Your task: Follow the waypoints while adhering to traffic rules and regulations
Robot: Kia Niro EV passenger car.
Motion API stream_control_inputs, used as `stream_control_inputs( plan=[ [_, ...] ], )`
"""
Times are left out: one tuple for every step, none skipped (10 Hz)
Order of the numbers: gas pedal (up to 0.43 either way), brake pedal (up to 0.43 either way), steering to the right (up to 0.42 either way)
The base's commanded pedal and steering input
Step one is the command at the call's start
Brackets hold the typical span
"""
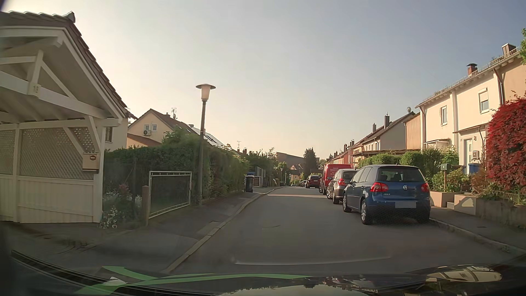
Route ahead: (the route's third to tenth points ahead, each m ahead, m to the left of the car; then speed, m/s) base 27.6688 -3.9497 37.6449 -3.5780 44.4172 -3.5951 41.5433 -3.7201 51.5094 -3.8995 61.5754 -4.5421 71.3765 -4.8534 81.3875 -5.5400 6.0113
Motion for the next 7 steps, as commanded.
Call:
stream_control_inputs(
  plan=[
    [0.079, 0.0, 0.0],
    [0.079, 0.0, 0.004],
    [0.079, 0.0, 0.005],
    [0.079, 0.0, 0.005],
    [0.079, 0.0, 0.006],
    [0.079, 0.0, 0.008],
    [0.079, 0.0, 0.009]
  ],
)
